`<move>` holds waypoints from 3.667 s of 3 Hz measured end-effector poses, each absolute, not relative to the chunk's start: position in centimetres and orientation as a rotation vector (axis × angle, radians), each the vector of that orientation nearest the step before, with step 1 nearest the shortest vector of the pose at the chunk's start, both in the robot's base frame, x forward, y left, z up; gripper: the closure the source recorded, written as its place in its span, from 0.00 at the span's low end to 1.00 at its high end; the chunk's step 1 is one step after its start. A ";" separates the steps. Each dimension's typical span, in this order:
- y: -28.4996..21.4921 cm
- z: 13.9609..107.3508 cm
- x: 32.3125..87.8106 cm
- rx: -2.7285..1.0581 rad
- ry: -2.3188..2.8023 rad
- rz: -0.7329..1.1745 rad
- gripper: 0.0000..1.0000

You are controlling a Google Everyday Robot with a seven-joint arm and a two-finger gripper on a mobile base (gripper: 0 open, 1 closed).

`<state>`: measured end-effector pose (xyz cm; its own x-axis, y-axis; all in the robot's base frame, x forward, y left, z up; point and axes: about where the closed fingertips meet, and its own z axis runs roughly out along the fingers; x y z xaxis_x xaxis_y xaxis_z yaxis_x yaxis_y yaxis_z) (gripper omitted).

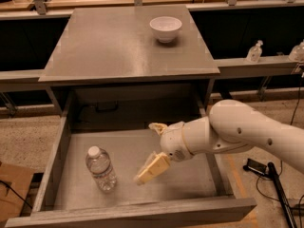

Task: Pick water bottle from top drawer and place on counter

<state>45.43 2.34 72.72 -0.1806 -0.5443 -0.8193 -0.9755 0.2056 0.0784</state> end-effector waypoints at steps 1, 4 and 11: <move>4.9 68.6 45.6 -1.311 1.869 0.911 0.00; 15.0 69.6 46.9 -1.160 1.668 1.174 0.00; 0.0 89.9 53.1 -1.184 1.588 0.706 1.00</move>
Offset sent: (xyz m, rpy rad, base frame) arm 0.0194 0.1090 -0.0688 0.2671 0.1522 -0.0725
